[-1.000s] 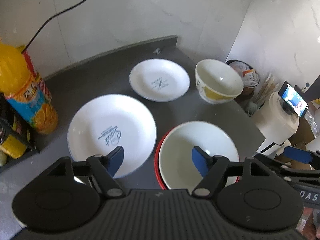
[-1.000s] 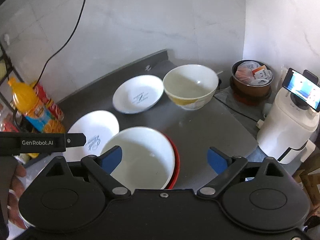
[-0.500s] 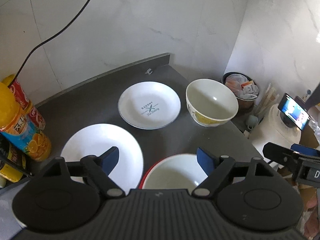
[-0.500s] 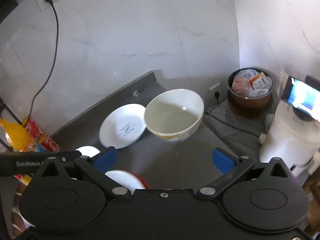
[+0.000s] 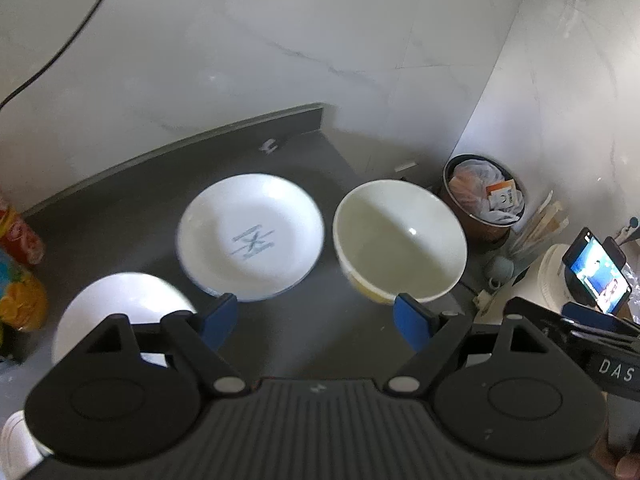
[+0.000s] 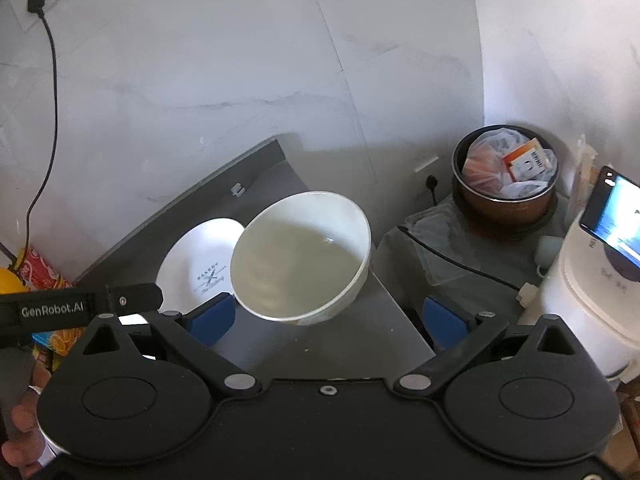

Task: Organize plates and bowls
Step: 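Move both grippers toward the yellow-patterned cream bowl, then close the left gripper on the yellow-patterned bowl rim while the right gripper also closes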

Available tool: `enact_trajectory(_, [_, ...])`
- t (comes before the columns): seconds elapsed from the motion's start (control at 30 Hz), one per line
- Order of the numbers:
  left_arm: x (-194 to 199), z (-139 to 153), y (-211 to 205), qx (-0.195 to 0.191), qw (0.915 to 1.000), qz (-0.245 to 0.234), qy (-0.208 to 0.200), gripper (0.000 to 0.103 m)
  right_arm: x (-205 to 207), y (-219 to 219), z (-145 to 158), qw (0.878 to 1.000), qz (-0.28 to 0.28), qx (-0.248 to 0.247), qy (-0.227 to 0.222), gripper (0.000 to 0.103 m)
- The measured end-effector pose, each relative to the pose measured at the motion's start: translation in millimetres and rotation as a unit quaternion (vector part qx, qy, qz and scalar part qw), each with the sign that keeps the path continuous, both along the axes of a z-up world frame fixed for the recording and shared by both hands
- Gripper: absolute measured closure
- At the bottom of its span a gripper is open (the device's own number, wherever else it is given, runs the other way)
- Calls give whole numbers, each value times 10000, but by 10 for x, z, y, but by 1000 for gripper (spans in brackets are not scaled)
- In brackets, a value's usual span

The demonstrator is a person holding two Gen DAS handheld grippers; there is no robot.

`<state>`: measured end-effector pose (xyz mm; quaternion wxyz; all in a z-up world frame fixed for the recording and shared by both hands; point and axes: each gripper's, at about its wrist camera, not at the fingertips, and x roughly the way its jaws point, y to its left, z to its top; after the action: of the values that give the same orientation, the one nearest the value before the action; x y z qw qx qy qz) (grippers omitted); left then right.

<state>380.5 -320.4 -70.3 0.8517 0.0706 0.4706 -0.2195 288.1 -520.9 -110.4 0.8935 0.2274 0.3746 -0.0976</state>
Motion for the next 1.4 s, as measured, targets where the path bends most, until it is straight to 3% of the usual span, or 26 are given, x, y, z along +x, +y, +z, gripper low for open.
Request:
enact_trajectory(0.43, [395,-238,-369,96,9988,457,179,24,542,-338,-335,9977,379,361,422,35])
enact_trajectory(0.67, [630,-433,-529,21,9967,690,425,47,749,-463,-494,9959,385,507,640,48])
enact_trajectory(0.83, [772,-629,-626,126,9954,736,594,55,859,-516,-562,9947,415,564,754,55])
enact_trajectory(0.93, [840,-756,-656,196,9940,802,716,61,901,-545,-605,9948,361,542,787,73])
enact_trajectory(1.03, [888,-880,-688,245,9927,847,826,66,936,-567,-676,9934,358,638,884,74])
enact_trajectory(1.1, [904,-939,-679,223,9919,927,834,76,950,-568,-726,9922,355,695,968,76])
enact_trajectory(1.17, [935,-1016,-663,239,9895,1046,966,83,953,-561,-759,9918,372,706,994,88])
enact_trajectory(1.3, [937,-1076,-662,45,9889,1019,1083,99,925,-530,-733,9940,433,536,845,89])
enact_trajectory(1.4, [927,-1065,-659,62,9877,1115,1096,99,891,-517,-671,9952,453,441,753,89])
